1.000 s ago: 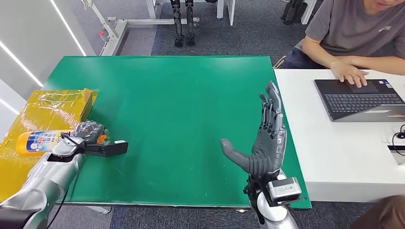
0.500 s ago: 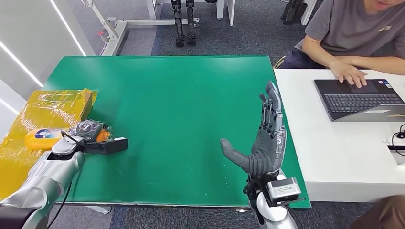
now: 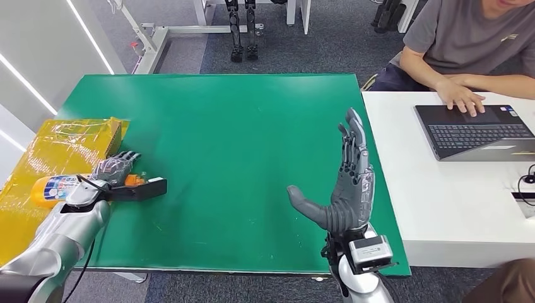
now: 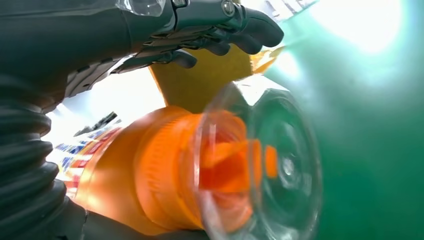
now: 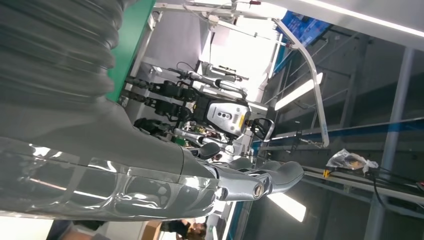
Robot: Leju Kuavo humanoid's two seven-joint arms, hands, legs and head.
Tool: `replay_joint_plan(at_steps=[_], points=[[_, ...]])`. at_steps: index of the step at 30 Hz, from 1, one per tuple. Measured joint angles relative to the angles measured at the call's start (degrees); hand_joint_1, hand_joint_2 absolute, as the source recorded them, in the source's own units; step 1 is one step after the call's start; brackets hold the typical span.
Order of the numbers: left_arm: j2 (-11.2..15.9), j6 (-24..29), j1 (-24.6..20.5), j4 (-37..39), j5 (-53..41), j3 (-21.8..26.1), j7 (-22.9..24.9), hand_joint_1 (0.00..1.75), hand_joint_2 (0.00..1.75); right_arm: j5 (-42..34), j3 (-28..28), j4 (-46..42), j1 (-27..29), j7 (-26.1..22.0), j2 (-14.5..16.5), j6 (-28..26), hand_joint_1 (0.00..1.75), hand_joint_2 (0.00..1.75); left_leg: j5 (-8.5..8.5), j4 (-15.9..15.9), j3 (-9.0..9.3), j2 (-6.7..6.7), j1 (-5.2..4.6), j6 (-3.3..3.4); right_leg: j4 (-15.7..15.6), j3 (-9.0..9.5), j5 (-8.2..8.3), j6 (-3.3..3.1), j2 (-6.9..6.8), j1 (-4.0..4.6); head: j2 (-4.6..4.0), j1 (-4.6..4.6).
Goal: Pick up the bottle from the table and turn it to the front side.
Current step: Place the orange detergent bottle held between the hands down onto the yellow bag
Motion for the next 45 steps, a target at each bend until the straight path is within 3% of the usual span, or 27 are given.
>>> replay_joint_plan(at_steps=[6,15,20,27,30,34,40,45], points=[[-0.32,8.73,0.87,-0.2,3.14,2.36,0.44,0.0,1.75,0.73,-0.18,-0.03,0.21,0.5,0.02,0.59,0.0,1.75,0.0,0.0,0.0,0.01,0.0,0.0,0.0,-0.01,0.0,0.0,0.01,0.0,0.0,-0.01],[-1.16,18.79,3.41,-4.11,11.95,8.04,-5.51,0.0,1.75,0.93,-0.28,-0.1,0.69,1.08,0.04,0.62,0.0,1.75,0.0,0.0,0.0,0.01,0.0,0.0,0.0,-0.02,0.0,0.0,0.01,0.0,0.0,0.0],[-1.71,24.19,6.75,-11.46,21.74,10.7,-13.11,0.0,1.75,0.9,-0.28,-0.08,0.71,1.22,0.09,0.45,0.0,1.75,0.0,0.0,-0.01,0.02,0.0,0.0,0.0,-0.02,0.0,-0.01,0.02,0.0,0.0,-0.01],[-2.84,25.33,14.11,-27.33,42.8,12.46,-23.53,0.0,1.75,0.29,-0.28,-0.01,0.69,1.3,0.09,0.6,0.0,1.75,-0.01,0.0,-0.02,0.03,-0.01,0.0,-0.02,-0.05,-0.01,-0.02,0.02,0.0,0.0,0.0],[-3.71,21.87,17.14,-35.88,56.36,11.57,-24.18,0.0,1.75,-0.03,-0.24,0.26,0.62,1.31,0.09,0.7,0.0,1.75,-0.01,0.0,-0.03,-0.01,-0.01,0.0,-0.04,-0.06,-0.02,-0.03,-0.03,0.0,0.0,-0.01],[-7.56,9.3,18.96,-43.95,73.26,10.57,-24.04,0.0,1.75,-0.91,-0.03,1.26,0.27,1.32,0.09,0.79,0.0,1.75,0.01,0.01,-0.08,-0.2,-0.02,0.01,-0.05,0.0,-0.02,-0.04,-0.25,-0.01,0.0,0.01],[-15.6,-3.1,21.33,-51.32,86.28,7.68,-22.96,0.0,1.75,-1.04,0.9,2.73,-0.13,1.54,0.09,0.06,0.0,1.75,0.02,0.05,-0.1,-0.18,-0.05,0.04,-0.08,-0.02,0.04,-0.07,-0.2,-0.04,-0.01,0.0],[-21.82,-4.91,24.59,-57.27,91.2,3.44,-22.76,0.0,1.75,0.47,1.21,2.73,-0.17,2.72,0.09,-2.16,0.0,1.75,-0.01,0.05,-0.13,-0.16,-0.05,0.04,-0.1,-0.05,0.04,-0.07,-0.18,-0.04,0.0,-0.01]])
